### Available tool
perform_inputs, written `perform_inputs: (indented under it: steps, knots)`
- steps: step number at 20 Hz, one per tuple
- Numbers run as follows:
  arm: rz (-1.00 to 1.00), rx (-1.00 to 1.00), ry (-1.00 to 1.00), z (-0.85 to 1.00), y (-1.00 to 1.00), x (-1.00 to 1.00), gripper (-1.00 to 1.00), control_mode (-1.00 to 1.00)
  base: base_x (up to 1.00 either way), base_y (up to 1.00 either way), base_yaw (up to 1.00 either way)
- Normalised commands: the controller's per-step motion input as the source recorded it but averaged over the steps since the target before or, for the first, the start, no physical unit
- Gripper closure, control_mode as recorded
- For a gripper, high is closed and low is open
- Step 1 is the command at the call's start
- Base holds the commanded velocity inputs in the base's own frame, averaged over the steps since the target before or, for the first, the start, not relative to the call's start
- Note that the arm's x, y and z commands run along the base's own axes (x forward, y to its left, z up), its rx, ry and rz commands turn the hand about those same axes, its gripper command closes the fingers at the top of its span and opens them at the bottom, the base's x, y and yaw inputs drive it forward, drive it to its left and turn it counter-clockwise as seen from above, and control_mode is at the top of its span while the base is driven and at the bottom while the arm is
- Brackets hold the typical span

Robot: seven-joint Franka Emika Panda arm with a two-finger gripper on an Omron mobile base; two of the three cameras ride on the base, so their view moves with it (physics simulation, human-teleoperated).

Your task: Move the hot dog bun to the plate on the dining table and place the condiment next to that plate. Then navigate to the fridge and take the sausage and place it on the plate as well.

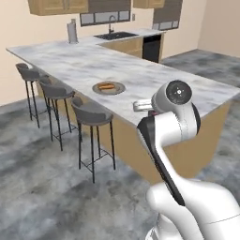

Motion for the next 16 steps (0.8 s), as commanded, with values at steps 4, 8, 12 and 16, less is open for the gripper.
perform_inputs:
  steps: [4, 8, 12, 16]
  knots:
    - [0.00, 0.00, 0.00, 0.00, 0.00, 0.00, 1.00, 1.00, 0.69, 1.00, -0.54]
    - [0.00, 0.00, 0.00, 0.00, 0.00, 0.00, 1.00, 1.00, 0.61, 1.00, -0.55]
    - [0.00, 0.00, 0.00, 0.00, 0.00, 0.00, 1.00, 1.00, 0.53, 1.00, -0.55]
    - [0.00, 0.00, 0.00, 0.00, 0.00, 0.00, 1.00, 1.00, 0.50, 1.00, -0.56]
